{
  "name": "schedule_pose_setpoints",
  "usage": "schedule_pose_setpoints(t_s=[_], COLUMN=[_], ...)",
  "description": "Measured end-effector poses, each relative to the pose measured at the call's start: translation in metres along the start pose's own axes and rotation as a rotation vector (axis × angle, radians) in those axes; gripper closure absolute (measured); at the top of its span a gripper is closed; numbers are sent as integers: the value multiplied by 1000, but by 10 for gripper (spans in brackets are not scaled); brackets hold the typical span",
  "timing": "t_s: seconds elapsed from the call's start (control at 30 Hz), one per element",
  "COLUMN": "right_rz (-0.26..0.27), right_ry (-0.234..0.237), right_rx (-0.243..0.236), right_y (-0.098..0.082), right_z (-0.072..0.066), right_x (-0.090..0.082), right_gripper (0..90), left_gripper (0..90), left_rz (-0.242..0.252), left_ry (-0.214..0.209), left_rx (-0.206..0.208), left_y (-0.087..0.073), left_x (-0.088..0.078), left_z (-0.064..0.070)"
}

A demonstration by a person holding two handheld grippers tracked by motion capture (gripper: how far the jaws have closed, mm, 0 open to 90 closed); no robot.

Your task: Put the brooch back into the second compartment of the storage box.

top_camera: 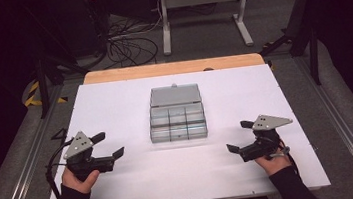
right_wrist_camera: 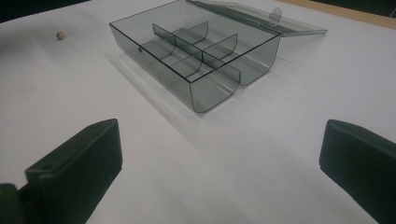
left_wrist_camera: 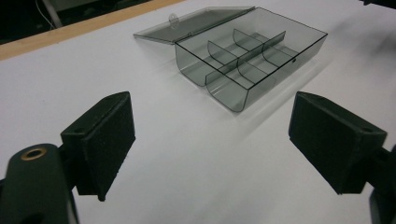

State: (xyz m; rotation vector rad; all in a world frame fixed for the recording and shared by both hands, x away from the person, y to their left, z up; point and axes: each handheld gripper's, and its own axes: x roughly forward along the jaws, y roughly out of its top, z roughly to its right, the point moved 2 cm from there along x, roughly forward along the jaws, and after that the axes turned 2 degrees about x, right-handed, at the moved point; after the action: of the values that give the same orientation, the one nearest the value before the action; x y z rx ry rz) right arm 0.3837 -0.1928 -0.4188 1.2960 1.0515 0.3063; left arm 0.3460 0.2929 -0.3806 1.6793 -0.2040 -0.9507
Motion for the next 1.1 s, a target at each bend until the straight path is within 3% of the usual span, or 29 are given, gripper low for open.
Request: schedule_pose_setpoints(t_s=[0.2,0.4,0.53,0.63,0.93,1.1], right_rz=[0,3,5,5,4,0], right_ry=[7,11,12,14,20,22], right_rx=[1,-3,-3,-3,-5,-5], right_y=[-1,-1,0,0,0,0], right_z=[0,-1,-1,-1,-2,-2], right_x=[1,1,1,1,1,1], right_gripper=[0,0,0,0,0,0], left_gripper=[218,267,274,284,334,343], left_rz=[-61,-137,-188,-221,-318,-363], left_ry=[-27,-18,-13,-20,-10,-17], left_rx=[7,44,48,26,40,12], left_y=[-1,-5,-9,-13,-20,-25], left_x=[-1,0,1,3,5,6], left_z=[-3,-6,-9,-9,-13,-16])
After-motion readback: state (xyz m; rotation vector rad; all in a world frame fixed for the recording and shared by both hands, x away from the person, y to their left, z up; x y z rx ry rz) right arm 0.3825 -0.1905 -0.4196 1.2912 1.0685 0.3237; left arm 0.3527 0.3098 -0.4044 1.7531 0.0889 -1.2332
